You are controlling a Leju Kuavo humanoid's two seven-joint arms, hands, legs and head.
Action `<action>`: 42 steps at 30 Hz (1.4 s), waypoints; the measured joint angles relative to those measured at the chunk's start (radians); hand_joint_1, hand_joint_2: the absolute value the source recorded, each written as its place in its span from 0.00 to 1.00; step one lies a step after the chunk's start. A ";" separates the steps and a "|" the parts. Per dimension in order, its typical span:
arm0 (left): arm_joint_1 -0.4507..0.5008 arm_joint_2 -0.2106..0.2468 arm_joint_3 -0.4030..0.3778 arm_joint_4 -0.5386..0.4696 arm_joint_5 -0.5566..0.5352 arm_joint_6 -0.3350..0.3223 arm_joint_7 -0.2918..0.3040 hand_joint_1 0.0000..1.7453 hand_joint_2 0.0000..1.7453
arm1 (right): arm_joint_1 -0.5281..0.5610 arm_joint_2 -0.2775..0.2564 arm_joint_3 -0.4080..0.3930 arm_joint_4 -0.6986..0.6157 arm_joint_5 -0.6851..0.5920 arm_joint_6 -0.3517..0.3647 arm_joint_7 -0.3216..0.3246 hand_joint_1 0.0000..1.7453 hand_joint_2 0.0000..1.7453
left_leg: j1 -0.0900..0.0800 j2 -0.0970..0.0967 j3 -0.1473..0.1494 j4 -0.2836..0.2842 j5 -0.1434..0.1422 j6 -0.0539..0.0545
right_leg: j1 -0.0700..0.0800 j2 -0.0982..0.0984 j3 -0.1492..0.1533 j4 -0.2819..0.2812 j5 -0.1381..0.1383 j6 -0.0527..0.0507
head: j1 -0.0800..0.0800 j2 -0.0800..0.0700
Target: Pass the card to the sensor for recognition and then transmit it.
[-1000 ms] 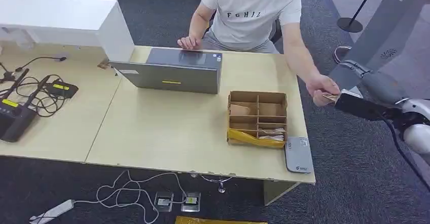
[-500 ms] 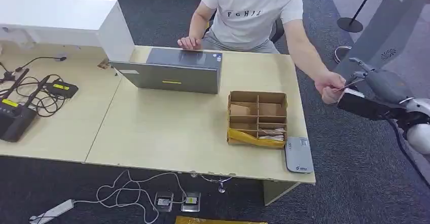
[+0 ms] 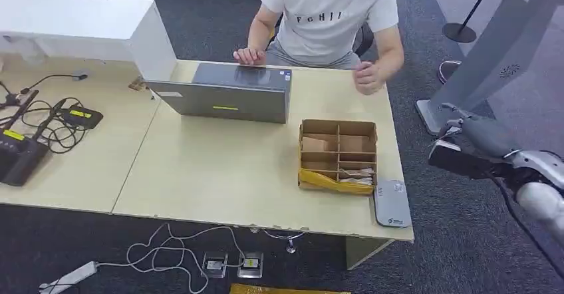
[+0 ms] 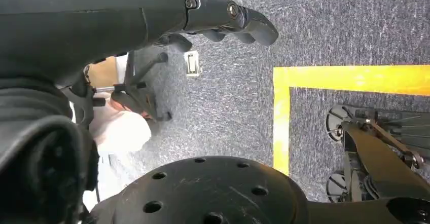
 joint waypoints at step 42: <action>0.000 0.000 -0.007 0.000 -0.005 0.032 0.014 0.00 0.00 | 0.276 0.125 0.045 -0.007 -0.046 -0.069 -0.010 1.00 1.00 | 0.000 0.000 0.000 0.000 0.000 0.000 | 0.000 0.001 0.000 0.000 0.000 0.000 | 0.000 0.000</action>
